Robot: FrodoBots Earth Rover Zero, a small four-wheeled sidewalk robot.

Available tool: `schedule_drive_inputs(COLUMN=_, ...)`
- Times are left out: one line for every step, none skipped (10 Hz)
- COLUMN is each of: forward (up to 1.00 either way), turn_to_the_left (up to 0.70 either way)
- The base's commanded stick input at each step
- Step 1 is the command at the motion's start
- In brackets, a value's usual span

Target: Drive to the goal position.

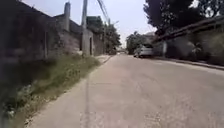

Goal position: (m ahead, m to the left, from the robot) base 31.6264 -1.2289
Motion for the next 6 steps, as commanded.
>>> schedule_drive_inputs(forward=1.0, turn_to_the_left=-0.3)
schedule_drive_inputs(forward=1.0, turn_to_the_left=-0.14)
schedule_drive_inputs(forward=1.0, turn_to_the_left=0.02)
schedule_drive_inputs(forward=1.0, turn_to_the_left=0.02)
schedule_drive_inputs(forward=1.0, turn_to_the_left=0.02)
schedule_drive_inputs(forward=1.0, turn_to_the_left=0.02)
